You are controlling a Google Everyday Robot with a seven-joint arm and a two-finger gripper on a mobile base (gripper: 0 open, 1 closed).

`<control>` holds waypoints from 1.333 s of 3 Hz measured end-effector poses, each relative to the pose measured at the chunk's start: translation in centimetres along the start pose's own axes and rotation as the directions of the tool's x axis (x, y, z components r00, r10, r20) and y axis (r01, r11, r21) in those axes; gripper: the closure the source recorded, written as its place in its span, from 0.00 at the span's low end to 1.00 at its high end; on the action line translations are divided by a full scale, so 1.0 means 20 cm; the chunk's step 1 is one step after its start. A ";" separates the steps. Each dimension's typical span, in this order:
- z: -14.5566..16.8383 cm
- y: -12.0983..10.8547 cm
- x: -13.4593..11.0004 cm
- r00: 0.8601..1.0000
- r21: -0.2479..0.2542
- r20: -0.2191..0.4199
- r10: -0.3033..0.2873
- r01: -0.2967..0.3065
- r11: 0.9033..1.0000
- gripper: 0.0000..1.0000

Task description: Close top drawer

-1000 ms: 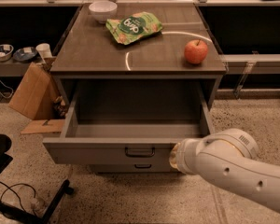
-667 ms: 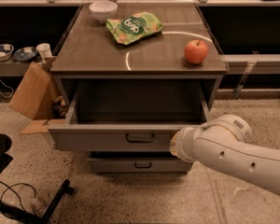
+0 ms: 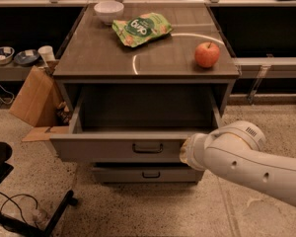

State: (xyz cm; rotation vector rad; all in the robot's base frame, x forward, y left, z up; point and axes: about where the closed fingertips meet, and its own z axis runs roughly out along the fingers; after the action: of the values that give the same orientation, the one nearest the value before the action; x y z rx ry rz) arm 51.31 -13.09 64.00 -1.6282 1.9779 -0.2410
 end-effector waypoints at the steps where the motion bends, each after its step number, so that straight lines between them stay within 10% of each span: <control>1: 0.04 -0.06 0.00 1.000 0.025 0.008 0.012 -0.012 1.000 1.00; 4: 0.15 -0.30 0.04 0.999 0.090 -0.014 -0.034 0.036 0.995 1.00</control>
Offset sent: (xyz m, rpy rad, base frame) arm 0.1221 -0.0217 -0.0150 -0.0936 -0.1846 0.0002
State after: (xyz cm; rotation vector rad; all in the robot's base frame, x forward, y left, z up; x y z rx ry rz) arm 57.86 -14.70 64.11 -1.6088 1.9208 -0.3497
